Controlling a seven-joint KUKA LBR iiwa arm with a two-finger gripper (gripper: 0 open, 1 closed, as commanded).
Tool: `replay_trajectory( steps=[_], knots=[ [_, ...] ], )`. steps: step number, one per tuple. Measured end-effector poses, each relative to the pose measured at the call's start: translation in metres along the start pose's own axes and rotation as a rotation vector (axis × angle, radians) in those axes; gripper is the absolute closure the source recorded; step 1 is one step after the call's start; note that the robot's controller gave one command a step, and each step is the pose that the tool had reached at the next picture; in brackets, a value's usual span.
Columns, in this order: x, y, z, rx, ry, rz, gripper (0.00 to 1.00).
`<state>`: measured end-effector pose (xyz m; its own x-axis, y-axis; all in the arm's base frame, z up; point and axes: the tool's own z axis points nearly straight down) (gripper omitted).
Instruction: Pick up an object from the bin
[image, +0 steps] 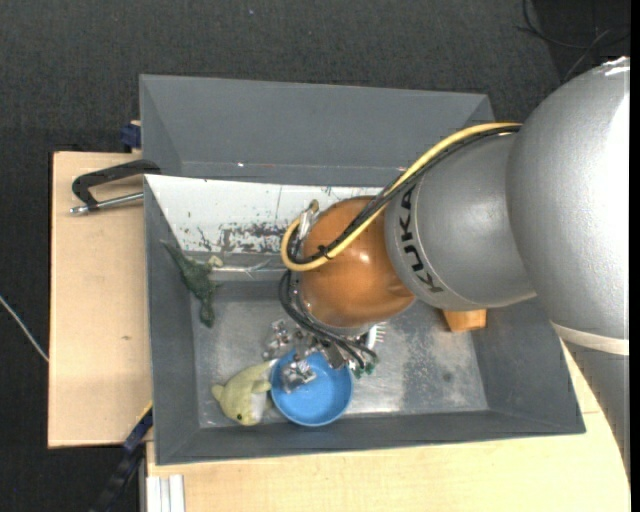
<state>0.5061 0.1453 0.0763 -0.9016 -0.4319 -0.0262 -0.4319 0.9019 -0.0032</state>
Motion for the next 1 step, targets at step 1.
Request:
replay_trajectory(
  steps=[1],
  knots=[
    [-0.0033,-0.072,-0.1368,-0.003,0.015,-0.43,1.0]
  ],
)
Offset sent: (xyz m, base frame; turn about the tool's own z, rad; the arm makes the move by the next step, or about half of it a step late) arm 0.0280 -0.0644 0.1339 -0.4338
